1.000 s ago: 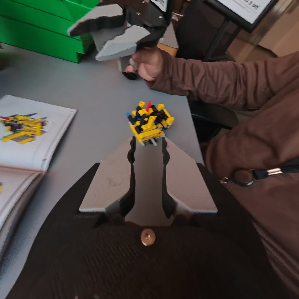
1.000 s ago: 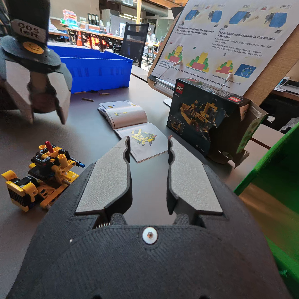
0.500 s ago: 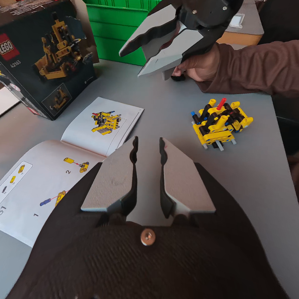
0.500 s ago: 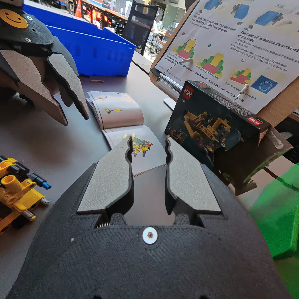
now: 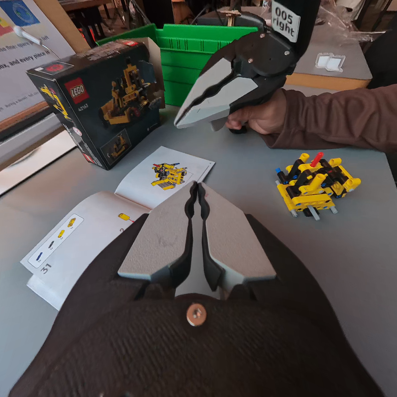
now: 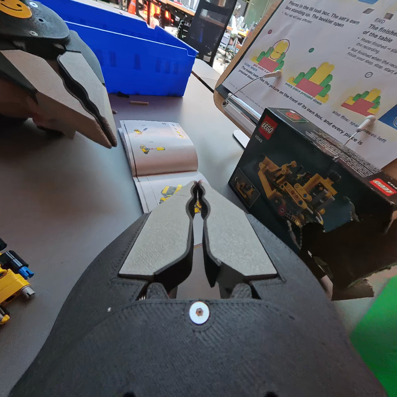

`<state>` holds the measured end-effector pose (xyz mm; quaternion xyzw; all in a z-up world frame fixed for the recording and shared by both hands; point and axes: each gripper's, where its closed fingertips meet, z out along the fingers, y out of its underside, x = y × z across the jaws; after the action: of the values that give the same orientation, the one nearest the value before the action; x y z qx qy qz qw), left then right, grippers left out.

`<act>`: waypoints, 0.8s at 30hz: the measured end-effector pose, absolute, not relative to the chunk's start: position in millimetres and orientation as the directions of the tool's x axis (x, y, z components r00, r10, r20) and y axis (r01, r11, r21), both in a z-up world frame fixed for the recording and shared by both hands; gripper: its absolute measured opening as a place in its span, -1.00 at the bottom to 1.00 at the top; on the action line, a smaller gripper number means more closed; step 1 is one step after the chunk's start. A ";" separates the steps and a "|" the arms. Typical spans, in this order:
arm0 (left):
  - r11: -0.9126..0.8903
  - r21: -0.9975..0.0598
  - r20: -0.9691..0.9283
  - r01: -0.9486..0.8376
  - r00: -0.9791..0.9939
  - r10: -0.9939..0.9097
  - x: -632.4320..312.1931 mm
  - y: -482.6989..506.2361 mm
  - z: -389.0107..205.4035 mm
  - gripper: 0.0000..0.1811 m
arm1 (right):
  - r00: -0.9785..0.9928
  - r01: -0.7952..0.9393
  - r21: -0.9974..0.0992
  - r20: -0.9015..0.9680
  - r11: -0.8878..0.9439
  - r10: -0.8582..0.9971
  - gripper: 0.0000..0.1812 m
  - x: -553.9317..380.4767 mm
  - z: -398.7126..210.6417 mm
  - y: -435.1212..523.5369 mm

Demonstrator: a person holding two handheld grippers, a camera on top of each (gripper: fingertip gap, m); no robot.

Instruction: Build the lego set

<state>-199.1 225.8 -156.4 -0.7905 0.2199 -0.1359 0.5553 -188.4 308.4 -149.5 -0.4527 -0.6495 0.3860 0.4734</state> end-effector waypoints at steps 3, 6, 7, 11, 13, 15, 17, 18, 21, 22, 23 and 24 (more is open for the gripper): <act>-0.238 -0.954 -0.040 -0.181 0.867 -0.497 -201.3 227.2 -148.9 -1.00 | -0.123 0.226 -0.938 0.241 0.264 0.963 -1.00 -188.2 -148.2 313.3; -0.232 -0.955 -0.049 -0.184 0.872 -0.488 -204.9 227.8 -148.2 -0.98 | -0.132 0.203 -0.951 0.209 0.233 0.969 -1.00 -185.9 -144.3 314.2; -0.240 -0.951 -0.054 -0.192 0.873 -0.485 -206.4 228.0 -149.8 -0.97 | -0.150 0.210 -0.951 0.196 0.225 0.969 -0.92 -185.2 -145.6 312.9; -0.278 -0.935 -0.072 -0.222 0.883 -0.463 -213.1 229.9 -157.1 -0.97 | -0.239 0.313 -0.918 0.171 0.243 0.956 -0.80 -181.9 -163.0 305.7; -0.301 -0.922 -0.086 -0.241 0.889 -0.449 -216.8 230.8 -161.6 -0.96 | -0.273 0.352 -0.901 0.161 0.254 0.948 -0.73 -179.3 -169.8 302.1; -0.321 -0.911 -0.096 -0.260 0.890 -0.446 -217.6 231.6 -165.6 -0.92 | -0.316 0.378 -0.894 0.121 0.242 0.941 -0.60 -176.4 -174.3 295.5; -0.362 -0.886 -0.096 -0.290 0.879 -0.468 -214.2 232.3 -174.3 -0.82 | -0.337 0.412 -0.879 0.099 0.241 0.936 -0.46 -175.0 -180.2 292.3; -0.390 -0.868 -0.095 -0.307 0.874 -0.476 -213.1 232.6 -179.9 -0.79 | -0.338 0.428 -0.868 0.106 0.253 0.935 -0.45 -174.9 -183.6 292.2; -0.427 -0.834 -0.115 -0.349 0.868 -0.483 -211.3 234.3 -189.6 -0.78 | -0.335 0.473 -0.828 0.147 0.301 0.931 -0.45 -176.4 -194.0 292.8; -0.439 -0.824 -0.120 -0.358 0.868 -0.483 -211.4 234.9 -192.2 -0.78 | -0.327 0.490 -0.815 0.157 0.309 0.932 -0.46 -177.4 -197.5 294.3; -0.448 -0.816 -0.123 -0.365 0.867 -0.483 -211.3 235.4 -194.4 -0.78 | -0.321 0.510 -0.800 0.164 0.316 0.933 -0.47 -178.2 -201.2 295.5; -0.454 -0.809 -0.126 -0.372 0.866 -0.485 -211.3 236.2 -196.0 -0.78 | -0.324 0.528 -0.785 0.167 0.325 0.931 -0.48 -178.5 -205.1 295.5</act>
<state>-211.3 236.2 -196.0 -0.8506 0.2517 -0.0615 0.4576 -178.5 295.5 -205.1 -0.4868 -0.7493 0.3172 0.3178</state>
